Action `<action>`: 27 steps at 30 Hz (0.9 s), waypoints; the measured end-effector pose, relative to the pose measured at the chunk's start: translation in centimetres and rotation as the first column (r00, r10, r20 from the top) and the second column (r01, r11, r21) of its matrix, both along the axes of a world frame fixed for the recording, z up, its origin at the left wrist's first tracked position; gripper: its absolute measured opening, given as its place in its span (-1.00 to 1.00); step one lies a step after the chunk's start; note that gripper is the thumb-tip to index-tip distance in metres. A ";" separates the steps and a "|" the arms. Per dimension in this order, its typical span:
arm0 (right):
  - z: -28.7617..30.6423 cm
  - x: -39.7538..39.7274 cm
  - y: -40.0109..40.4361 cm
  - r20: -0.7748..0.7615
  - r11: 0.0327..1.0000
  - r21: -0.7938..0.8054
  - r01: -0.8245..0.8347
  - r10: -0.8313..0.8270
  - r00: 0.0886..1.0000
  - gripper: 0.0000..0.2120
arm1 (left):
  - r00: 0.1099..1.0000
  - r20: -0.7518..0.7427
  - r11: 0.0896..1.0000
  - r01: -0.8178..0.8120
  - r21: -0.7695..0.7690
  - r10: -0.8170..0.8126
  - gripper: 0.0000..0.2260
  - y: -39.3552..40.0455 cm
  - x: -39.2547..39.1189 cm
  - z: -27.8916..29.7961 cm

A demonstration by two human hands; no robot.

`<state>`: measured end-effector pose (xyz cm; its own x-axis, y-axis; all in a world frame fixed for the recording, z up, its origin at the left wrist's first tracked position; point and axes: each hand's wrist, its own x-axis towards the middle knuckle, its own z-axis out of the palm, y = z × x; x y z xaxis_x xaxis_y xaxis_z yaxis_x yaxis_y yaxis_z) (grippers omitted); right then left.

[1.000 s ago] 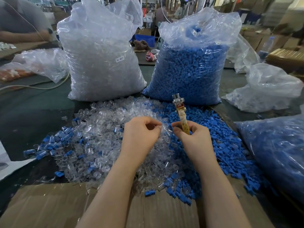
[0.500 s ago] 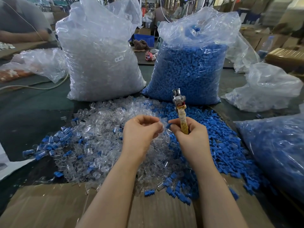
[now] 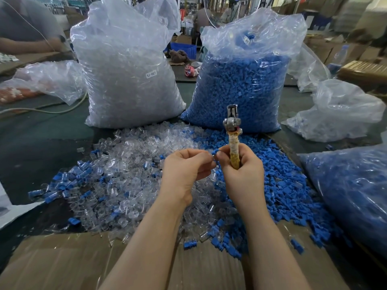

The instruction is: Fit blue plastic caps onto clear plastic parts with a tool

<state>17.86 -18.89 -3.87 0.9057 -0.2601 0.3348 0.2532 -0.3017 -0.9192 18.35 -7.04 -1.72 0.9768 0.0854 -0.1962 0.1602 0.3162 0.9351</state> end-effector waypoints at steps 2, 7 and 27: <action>0.0 0.0 0.2 0.020 1.000 -0.014 0.011 -0.010 1.000 -0.84 | 1.000 -0.007 1.000 -0.006 -0.018 0.006 -0.92 -0.1 0.0 0.0; -0.1 -0.2 0.4 0.054 0.998 -0.050 0.028 -0.026 0.998 -0.87 | 1.000 0.012 0.998 -0.025 -0.059 0.025 -0.89 -0.5 -0.2 0.4; 0.1 0.2 0.3 -0.027 0.991 -0.134 0.004 -0.008 1.000 -0.83 | 0.976 0.203 0.973 -0.125 0.196 0.084 -0.86 -0.5 -0.1 0.1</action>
